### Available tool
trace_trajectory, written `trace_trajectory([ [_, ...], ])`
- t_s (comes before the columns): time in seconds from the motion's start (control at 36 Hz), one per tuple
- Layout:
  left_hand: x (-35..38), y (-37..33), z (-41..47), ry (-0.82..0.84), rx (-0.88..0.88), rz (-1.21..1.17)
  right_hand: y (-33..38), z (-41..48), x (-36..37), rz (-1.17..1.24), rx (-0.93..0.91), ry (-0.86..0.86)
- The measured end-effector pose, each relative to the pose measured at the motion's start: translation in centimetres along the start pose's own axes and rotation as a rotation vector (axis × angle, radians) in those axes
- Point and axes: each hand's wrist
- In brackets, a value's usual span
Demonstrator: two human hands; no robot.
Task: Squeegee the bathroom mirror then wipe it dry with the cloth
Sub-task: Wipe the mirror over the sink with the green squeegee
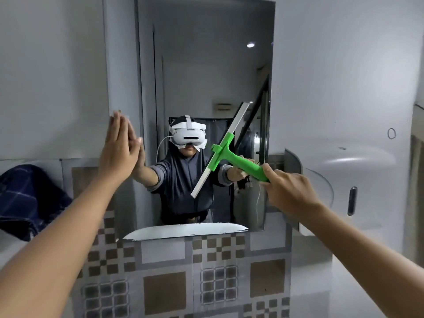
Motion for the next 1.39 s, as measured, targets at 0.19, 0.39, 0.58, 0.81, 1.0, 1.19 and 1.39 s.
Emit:
trace_trajectory([
  [0.19,0.7,2.0,0.3,0.006,0.064,-0.031,2.6,-4.0,0.9,0.154,0.252,0.135],
  [0.39,1.2,2.6,0.4,0.056,0.084,-0.112,6.5,-7.2,2.4,0.29,0.461,0.168],
  [0.58,0.5,2.7,-0.1,0.02,0.124,-0.079,11.1,-9.4,2.9,0.409,0.64,0.166],
  [0.81,-0.4,2.7,-0.4,0.062,0.156,-0.105,16.7,-8.9,2.7,0.749,0.865,0.152],
  [1.0,-1.1,3.3,-0.4,0.116,0.176,-0.135,22.6,-6.8,2.8,1.124,1.107,-0.003],
  [1.19,-1.9,4.1,-0.3,0.159,0.224,-0.127,28.4,-5.1,2.7,1.173,1.081,-0.108],
  [1.39,-2.2,4.5,-0.3,0.19,0.251,-0.114,32.8,-5.1,4.2,1.141,0.941,-0.029],
])
Point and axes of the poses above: each hand's wrist, its own z-axis towards the middle knuckle, its own x-axis out of the palm, y = z × x, and after that the axes turned 2 degrees about -x, right-handed
